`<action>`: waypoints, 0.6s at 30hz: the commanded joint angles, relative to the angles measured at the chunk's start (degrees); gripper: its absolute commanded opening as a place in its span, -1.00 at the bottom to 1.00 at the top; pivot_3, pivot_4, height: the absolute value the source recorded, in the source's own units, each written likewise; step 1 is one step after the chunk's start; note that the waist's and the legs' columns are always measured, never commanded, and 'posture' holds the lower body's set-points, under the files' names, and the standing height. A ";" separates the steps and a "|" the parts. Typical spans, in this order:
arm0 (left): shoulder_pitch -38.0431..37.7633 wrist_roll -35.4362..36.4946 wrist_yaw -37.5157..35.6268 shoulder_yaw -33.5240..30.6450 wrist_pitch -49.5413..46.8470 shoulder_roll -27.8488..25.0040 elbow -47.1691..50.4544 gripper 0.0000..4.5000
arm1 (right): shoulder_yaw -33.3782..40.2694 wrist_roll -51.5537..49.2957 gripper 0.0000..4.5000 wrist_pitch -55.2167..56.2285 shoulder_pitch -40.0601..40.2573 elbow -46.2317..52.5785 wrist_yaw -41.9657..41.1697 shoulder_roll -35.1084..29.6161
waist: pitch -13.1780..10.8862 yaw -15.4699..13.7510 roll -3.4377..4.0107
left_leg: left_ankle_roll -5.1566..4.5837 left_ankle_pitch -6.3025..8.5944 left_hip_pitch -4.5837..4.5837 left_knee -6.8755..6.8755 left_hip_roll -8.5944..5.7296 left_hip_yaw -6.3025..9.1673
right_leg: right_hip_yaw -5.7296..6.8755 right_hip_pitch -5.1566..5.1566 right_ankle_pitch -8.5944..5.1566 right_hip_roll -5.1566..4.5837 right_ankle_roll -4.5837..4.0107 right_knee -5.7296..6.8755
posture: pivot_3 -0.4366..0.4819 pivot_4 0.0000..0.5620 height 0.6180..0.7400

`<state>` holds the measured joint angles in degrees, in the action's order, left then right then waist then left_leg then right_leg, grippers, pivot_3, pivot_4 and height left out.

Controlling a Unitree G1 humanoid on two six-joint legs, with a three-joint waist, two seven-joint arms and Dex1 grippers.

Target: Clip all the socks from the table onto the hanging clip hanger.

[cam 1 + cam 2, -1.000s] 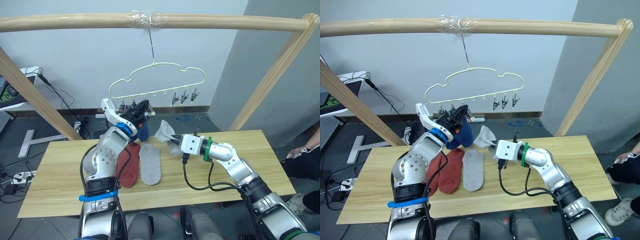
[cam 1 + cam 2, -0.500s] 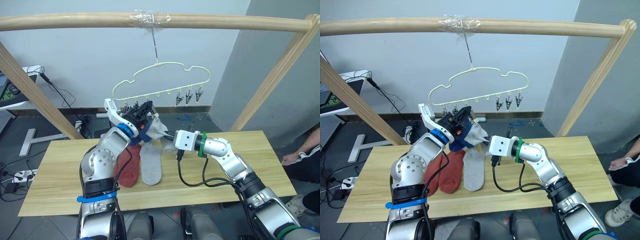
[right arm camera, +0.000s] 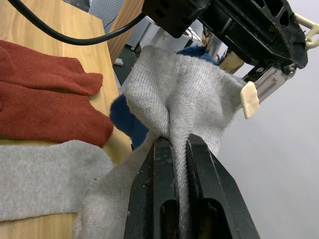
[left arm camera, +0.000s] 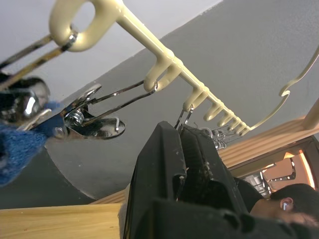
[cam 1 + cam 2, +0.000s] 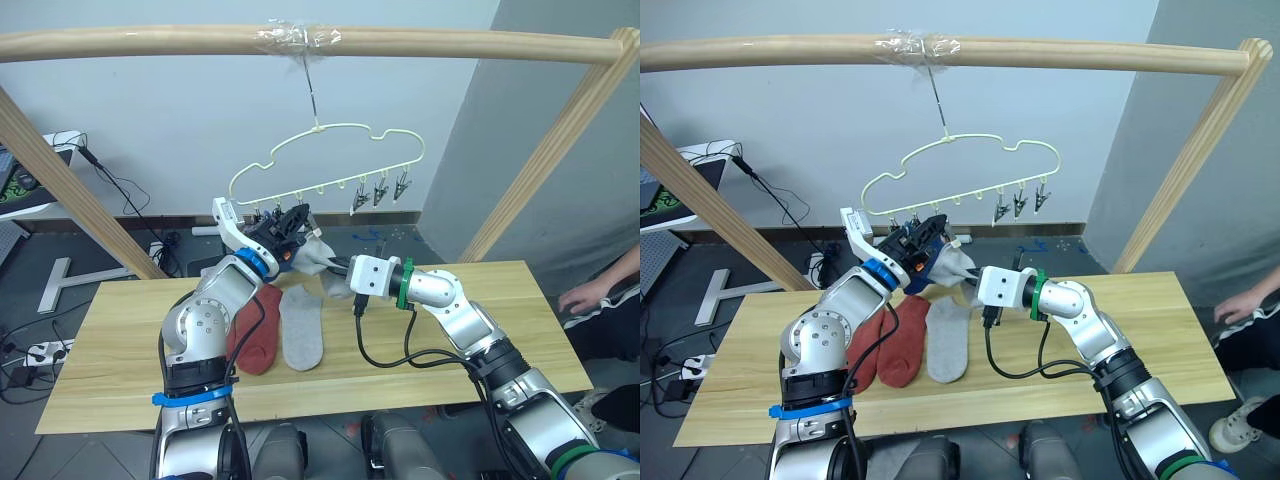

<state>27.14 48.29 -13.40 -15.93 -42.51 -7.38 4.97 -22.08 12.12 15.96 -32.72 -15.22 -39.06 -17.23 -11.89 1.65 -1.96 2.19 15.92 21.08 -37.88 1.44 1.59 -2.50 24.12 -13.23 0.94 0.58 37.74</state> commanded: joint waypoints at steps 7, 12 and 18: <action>-0.45 1.40 -1.10 1.15 -1.08 -0.51 2.59 -1.00 | 2.11 -0.54 -0.99 1.72 -1.99 -0.19 2.14 0.17 | 0.00 0.00 0.00 | 0.00 0.00 0.00 0.00 0.00 0.00 | 0.00 0.00 0.00 0.00 0.00 0.00 | 0.03 -0.37 1.00; -0.11 0.70 -1.66 1.37 -0.72 -0.93 2.05 -1.00 | 2.38 -0.14 -0.99 2.08 -2.03 -0.99 2.88 -0.55 | 0.00 0.00 0.00 | 0.00 0.00 0.01 0.00 0.00 0.01 | -0.01 0.00 0.00 0.00 0.00 0.00 | 0.02 -0.37 1.00; -0.25 0.34 -2.24 1.87 -0.22 -1.22 2.14 -1.00 | 2.29 -0.26 -0.99 1.98 -1.62 -0.45 3.15 -0.65 | 0.00 0.01 0.00 | 0.00 0.00 0.02 0.00 0.00 0.01 | -0.01 0.00 0.00 0.00 0.00 -0.02 | 0.02 -0.37 1.00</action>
<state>26.91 48.72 -14.67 -14.68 -43.23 -8.24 5.30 -21.27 12.26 16.94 -33.50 -16.71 -36.58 -17.74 -11.89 1.65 -1.96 2.19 15.92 21.10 -37.88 1.44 1.60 -2.51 24.12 -13.23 0.94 0.58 37.73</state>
